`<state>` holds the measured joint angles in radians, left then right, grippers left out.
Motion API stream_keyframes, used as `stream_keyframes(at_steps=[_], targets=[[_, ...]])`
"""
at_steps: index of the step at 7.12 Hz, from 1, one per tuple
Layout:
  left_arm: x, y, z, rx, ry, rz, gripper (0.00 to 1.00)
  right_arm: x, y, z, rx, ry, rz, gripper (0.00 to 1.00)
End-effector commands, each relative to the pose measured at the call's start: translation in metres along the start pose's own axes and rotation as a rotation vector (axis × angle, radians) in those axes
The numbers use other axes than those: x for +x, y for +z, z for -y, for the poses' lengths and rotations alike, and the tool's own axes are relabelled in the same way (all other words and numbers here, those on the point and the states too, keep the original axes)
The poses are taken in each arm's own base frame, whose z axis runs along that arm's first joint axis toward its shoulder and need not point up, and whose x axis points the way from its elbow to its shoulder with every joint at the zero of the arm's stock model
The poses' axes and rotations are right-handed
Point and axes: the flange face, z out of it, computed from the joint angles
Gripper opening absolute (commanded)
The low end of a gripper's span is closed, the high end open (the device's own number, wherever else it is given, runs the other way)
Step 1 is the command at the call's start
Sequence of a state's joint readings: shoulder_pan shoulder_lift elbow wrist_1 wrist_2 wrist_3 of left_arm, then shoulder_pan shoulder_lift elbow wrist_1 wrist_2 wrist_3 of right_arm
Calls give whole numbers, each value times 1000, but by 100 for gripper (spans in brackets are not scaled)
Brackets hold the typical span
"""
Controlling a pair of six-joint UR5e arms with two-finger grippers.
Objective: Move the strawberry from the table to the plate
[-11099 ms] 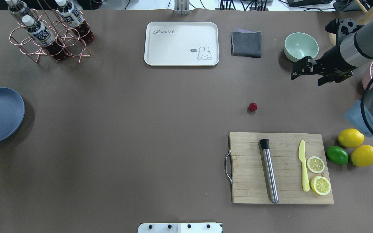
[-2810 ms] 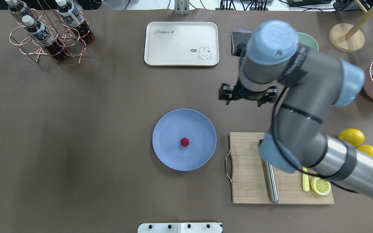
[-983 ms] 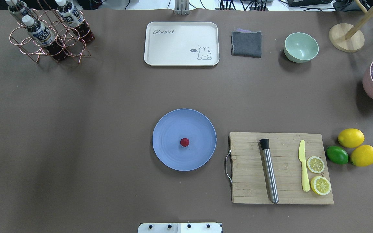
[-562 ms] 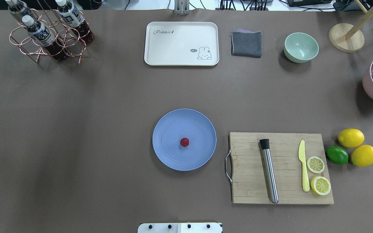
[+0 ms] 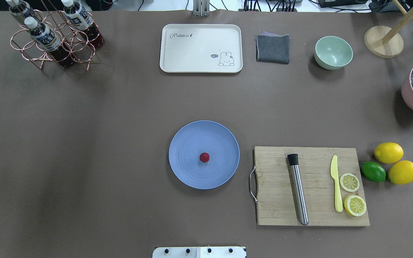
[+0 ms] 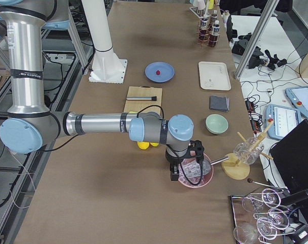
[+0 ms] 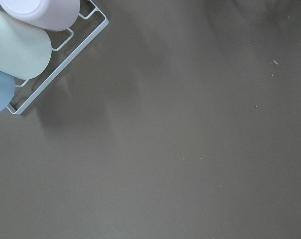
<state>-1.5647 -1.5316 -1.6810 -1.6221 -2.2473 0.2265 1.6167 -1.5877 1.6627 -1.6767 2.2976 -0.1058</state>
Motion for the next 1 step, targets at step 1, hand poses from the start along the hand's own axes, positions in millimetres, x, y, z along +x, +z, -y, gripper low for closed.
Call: stream_keyframes(at_steps=[1], targets=[[0,0,1,1,2,0,98,0,-1,0,2,0,0,100]])
